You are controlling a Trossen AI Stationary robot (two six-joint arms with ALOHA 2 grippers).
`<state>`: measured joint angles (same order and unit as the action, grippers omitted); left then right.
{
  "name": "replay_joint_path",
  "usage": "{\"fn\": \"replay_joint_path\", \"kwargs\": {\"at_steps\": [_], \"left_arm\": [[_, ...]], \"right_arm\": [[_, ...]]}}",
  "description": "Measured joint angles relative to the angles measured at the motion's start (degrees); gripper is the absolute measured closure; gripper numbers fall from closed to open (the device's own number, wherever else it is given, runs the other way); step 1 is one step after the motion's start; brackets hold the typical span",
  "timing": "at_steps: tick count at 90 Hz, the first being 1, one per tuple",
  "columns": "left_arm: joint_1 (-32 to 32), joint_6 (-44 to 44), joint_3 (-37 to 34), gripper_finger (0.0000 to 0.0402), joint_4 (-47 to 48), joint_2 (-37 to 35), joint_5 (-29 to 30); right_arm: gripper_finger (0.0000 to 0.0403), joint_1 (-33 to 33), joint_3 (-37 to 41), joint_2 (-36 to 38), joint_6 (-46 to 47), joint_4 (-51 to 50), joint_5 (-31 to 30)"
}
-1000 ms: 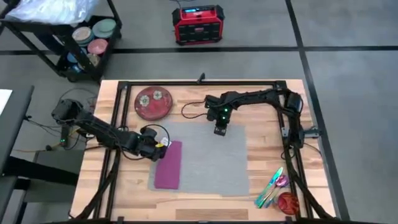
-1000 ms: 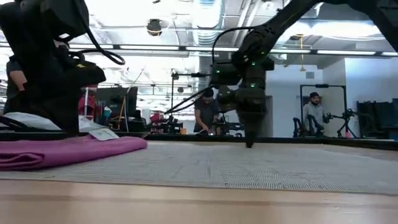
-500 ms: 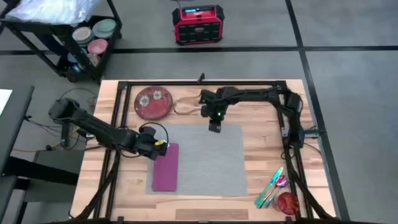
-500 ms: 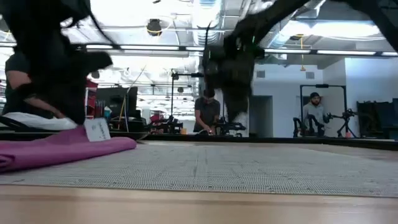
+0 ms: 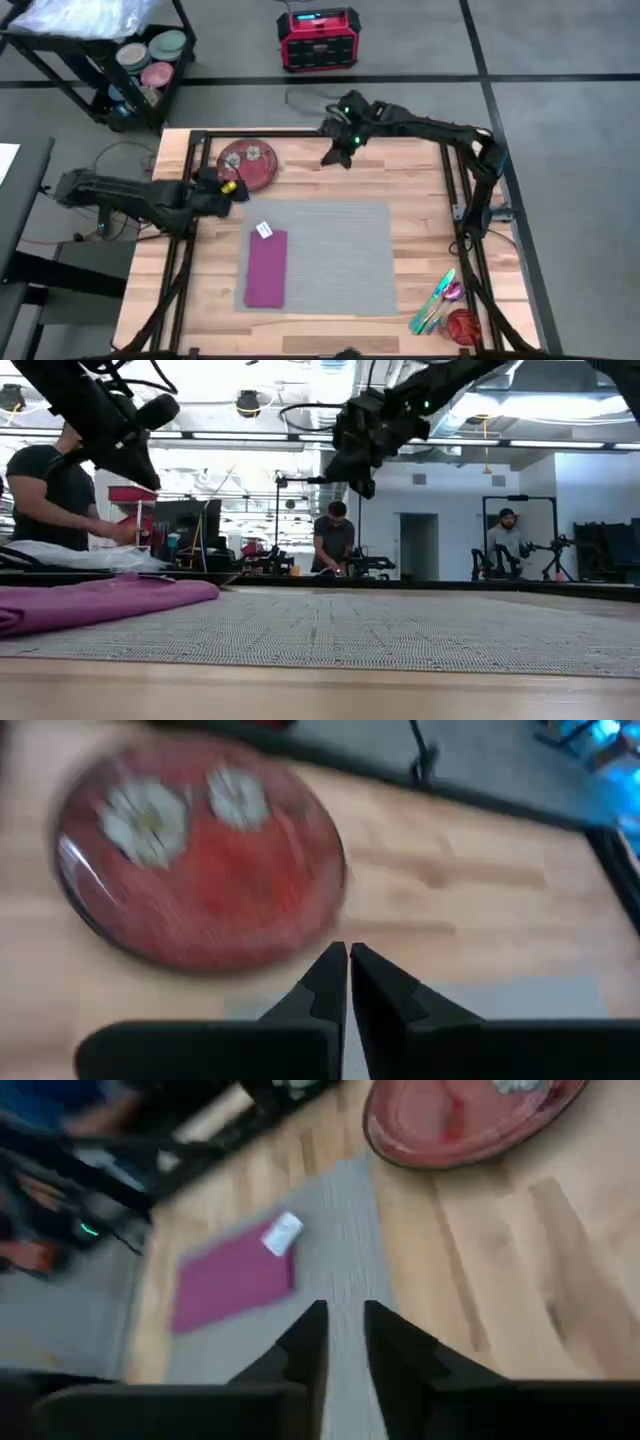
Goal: Set table place
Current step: Put the red plate on the gray table mat
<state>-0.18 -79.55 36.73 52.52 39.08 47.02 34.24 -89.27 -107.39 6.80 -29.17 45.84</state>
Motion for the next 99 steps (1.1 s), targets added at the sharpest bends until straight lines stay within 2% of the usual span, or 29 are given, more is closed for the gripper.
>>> {"fn": "replay_joint_path", "kwargs": {"at_steps": [8,16,26,37,43,51,65,85,99], "left_arm": [[7.8,6.8,0.0,0.0402,1.4,-5.9,1.3],[16.1,7.9,-0.8,0.0401,3.6,-9.5,0.9],[23.7,13.5,-2.7,0.0401,2.8,-11.5,-3.8],[29.4,19.1,-5.9,0.0388,-6.1,-10.8,-10.8],[31.6,20.4,-8.3,0.0377,-12.2,-9.1,-12.9],[34.2,20.3,-10.3,0.0363,-17.9,-6.1,-14.3],[38.7,19.7,-11.5,0.0346,-19.5,-1.3,-18.4],[48.8,18.5,-11.5,0.0339,-17.0,3.4,-30.9],[55.7,18.6,-11.5,0.0339,-17.6,5.4,-33.8]], "right_arm": [[0.0294,1.6,-0.2,-1.9,5.4,7.8,0.8],[0.0266,2.3,0.0,-4.5,12.2,13.5,0.8],[0.0241,2.1,0.0,-7.8,21.3,23.0,0.7],[0.0232,1.3,0.0,-12.2,34.5,35.9,-0.7],[0.0233,0.9,-0.3,-14.3,39.7,39.5,-1.5],[0.0242,0.4,-3.0,-17.8,42.6,39.4,-2.6],[0.0263,-1.1,-10.8,-23.7,43.8,35.0,-1.2],[0.028,-2.5,-25.6,-30.5,33.2,16.6,-1.0],[0.0281,-1.9,-32.1,-33.2,27.2,7.4,-1.3]]}}
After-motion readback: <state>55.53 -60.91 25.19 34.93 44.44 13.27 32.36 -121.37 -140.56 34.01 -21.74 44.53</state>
